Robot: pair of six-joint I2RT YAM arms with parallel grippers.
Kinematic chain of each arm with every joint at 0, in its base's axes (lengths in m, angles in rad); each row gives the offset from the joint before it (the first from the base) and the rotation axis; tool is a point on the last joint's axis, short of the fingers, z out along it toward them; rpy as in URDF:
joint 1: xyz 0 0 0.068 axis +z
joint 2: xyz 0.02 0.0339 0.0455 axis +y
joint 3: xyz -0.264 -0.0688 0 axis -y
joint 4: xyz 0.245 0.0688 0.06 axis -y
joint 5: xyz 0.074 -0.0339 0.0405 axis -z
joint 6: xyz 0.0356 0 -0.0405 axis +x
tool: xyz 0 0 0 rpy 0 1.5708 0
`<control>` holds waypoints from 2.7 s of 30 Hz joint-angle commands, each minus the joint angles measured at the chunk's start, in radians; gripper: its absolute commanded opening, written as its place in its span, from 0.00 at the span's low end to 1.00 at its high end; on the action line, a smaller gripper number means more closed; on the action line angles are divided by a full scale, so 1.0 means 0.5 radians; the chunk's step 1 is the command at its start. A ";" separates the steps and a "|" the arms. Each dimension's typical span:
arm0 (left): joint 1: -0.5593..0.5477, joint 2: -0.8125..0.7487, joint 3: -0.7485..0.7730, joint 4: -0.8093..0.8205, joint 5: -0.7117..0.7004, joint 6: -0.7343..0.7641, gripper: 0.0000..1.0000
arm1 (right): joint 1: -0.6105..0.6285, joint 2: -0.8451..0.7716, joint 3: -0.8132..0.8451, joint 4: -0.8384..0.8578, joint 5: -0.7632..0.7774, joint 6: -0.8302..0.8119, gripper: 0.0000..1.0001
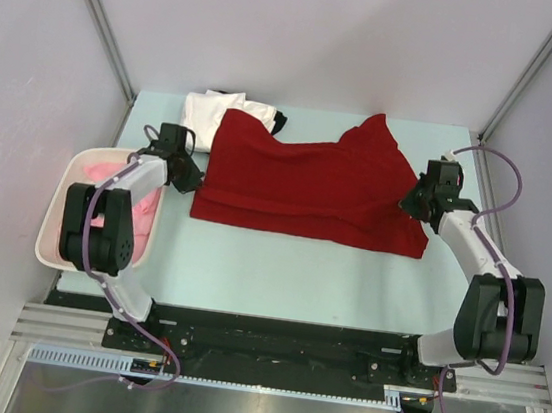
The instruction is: Fold and stack the t-shirts
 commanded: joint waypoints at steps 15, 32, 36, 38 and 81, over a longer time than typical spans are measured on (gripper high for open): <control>0.005 0.335 0.405 0.001 -0.055 0.008 0.59 | -0.024 0.624 0.662 0.213 -0.266 0.257 0.02; -0.212 -0.576 -0.408 0.071 -0.292 -0.103 1.00 | 0.166 0.321 0.528 0.060 0.076 -0.012 1.00; -0.390 -0.574 -0.439 -0.039 -0.203 -0.050 1.00 | 0.212 0.106 0.341 -0.164 0.184 0.027 1.00; -0.455 -0.552 -0.457 -0.107 -0.236 -0.075 1.00 | 0.239 -0.016 0.182 -0.204 0.205 0.085 1.00; -0.513 0.007 -1.034 0.792 -0.227 -1.136 0.00 | 0.365 -1.201 -0.954 -0.038 0.288 0.371 1.00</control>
